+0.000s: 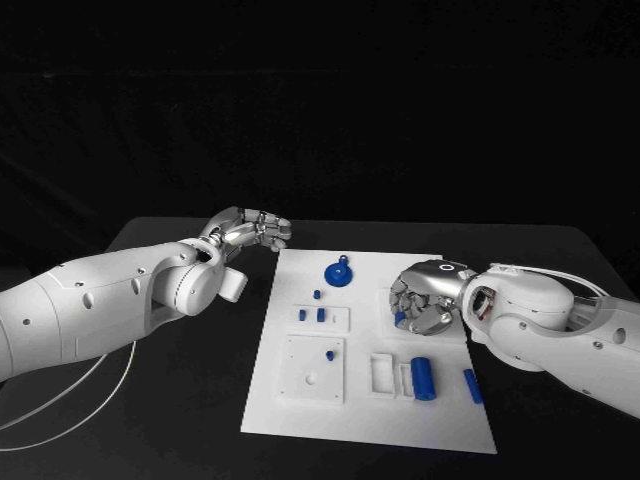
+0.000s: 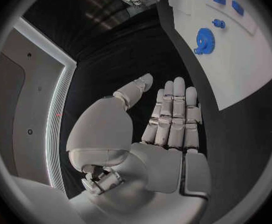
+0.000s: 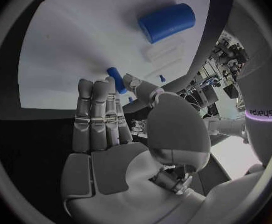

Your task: Assemble the parts on the task board

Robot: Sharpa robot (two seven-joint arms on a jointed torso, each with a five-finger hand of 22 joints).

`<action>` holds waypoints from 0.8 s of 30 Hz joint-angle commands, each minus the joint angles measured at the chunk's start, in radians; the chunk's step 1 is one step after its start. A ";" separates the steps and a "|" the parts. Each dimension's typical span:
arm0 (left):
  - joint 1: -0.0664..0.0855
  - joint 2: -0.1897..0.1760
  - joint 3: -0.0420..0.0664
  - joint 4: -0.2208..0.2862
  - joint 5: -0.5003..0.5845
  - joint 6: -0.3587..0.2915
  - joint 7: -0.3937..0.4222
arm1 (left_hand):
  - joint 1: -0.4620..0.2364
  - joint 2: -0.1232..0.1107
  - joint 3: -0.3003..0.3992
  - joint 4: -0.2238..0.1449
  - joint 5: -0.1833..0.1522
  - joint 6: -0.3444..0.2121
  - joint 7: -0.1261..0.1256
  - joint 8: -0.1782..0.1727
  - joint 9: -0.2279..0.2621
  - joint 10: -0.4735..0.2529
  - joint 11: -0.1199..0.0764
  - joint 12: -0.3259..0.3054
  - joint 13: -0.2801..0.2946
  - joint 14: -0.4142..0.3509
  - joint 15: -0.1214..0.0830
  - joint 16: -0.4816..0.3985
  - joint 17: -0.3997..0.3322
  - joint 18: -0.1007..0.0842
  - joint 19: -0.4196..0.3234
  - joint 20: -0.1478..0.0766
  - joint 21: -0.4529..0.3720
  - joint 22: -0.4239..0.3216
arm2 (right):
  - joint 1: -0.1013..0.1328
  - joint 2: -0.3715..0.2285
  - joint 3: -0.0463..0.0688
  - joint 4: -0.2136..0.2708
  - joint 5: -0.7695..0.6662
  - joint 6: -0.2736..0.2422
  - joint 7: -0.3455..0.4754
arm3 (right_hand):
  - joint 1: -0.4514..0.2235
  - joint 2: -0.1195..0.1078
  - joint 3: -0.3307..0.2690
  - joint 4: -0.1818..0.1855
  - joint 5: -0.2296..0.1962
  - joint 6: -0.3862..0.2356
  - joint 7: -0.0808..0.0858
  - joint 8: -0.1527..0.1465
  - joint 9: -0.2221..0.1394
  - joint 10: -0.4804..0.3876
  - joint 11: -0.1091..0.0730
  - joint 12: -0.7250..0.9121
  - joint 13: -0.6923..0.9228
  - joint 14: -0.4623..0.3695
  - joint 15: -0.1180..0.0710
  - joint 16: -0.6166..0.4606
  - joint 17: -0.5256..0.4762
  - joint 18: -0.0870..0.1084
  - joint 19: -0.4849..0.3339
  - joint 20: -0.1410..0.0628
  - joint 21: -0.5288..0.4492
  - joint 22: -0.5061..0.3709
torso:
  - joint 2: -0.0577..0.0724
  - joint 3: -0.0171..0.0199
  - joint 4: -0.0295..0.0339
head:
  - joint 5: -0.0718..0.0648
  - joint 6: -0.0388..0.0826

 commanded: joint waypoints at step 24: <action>0.000 0.004 0.001 -0.010 0.007 0.016 0.012 | -0.012 0.003 -0.002 0.001 0.004 -0.011 0.004 -0.003 -0.002 -0.011 0.002 -0.008 -0.002 -0.007 0.005 -0.009 0.007 0.006 -0.010 0.000 -0.007 0.004 | -0.002 -0.025 0.040 0.029 0.135 -0.279 0.074 | 0.008 0.006 0.050 0.003 -0.005 0.017 -0.012 0.031 0.059 0.007 -0.011 0.021 0.074 0.001 -0.016 0.017 0.034 0.017 0.017 -0.012 0.020 0.019 | 0.000 0.0003 -0.0006 | 0.012 0.000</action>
